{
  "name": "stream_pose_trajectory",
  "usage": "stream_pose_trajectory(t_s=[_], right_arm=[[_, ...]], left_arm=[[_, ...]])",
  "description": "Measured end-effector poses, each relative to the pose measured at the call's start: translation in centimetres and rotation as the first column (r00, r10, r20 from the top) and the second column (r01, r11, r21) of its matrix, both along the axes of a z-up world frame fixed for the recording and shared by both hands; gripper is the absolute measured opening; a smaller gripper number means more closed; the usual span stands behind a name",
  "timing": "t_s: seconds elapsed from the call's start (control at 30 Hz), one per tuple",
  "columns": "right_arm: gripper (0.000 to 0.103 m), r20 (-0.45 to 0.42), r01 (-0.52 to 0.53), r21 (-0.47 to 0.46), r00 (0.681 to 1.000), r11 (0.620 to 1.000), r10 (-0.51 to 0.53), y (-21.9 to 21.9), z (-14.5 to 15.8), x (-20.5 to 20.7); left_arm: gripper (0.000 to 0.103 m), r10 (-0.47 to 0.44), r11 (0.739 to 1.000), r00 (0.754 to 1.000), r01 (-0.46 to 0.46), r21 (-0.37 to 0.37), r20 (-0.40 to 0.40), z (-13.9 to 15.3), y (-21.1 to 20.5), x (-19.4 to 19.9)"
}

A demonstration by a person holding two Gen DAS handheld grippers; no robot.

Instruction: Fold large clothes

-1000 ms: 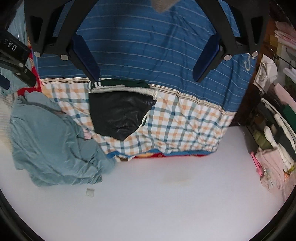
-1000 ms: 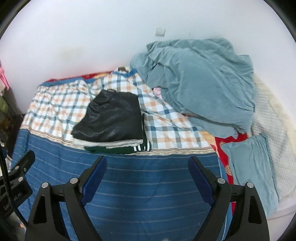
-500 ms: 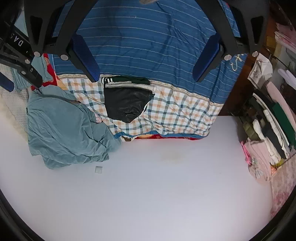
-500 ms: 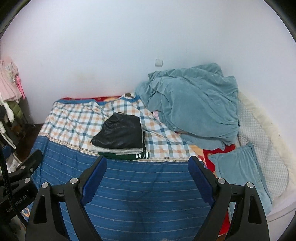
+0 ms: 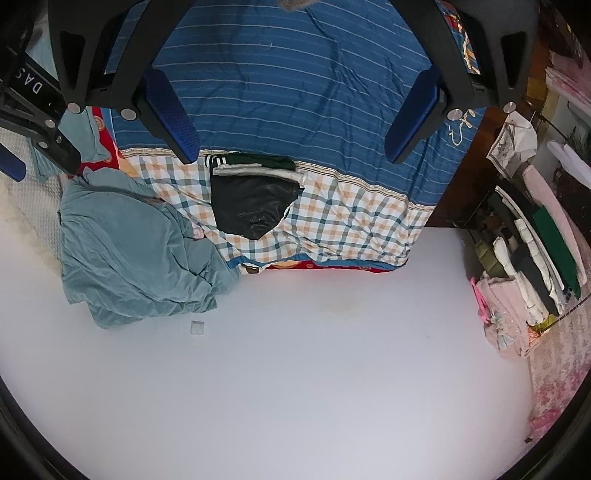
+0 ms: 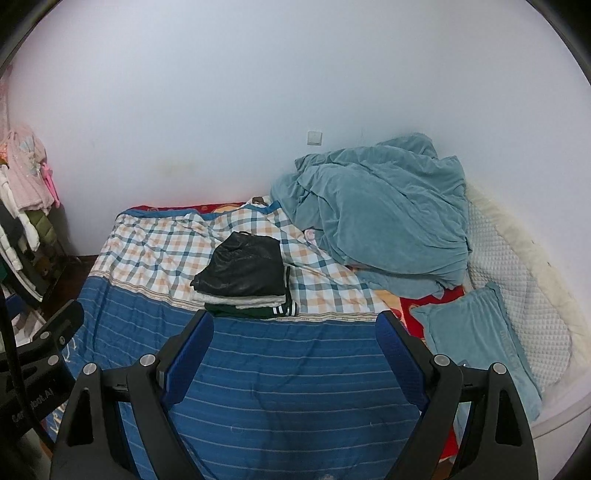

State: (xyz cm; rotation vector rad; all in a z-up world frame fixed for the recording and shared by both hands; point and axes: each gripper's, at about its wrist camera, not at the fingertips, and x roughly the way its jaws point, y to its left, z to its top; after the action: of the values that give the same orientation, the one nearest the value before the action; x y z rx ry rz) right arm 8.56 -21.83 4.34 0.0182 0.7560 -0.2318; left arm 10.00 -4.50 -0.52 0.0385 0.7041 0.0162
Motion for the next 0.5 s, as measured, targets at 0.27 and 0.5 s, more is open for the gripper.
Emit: stream_pose_trajectory(t_s=[0.27, 0.5], right_arm=[[0.096, 0.020, -0.037, 0.009, 0.999, 0.999, 0.037, -0.2, 0.8, -0.8], [0.096, 0.040, -0.039, -0.010, 0.998, 0.999, 0.039, 0.0, 1.2, -0.9]], left_arm=[[0.103, 0.019, 1.000, 1.000, -0.019, -0.002, 0.001, 0.1, 0.3, -0.6], [0.103, 0.036, 0.999, 0.999, -0.037, 0.014, 0.018, 0.4, 0.2, -1.2]])
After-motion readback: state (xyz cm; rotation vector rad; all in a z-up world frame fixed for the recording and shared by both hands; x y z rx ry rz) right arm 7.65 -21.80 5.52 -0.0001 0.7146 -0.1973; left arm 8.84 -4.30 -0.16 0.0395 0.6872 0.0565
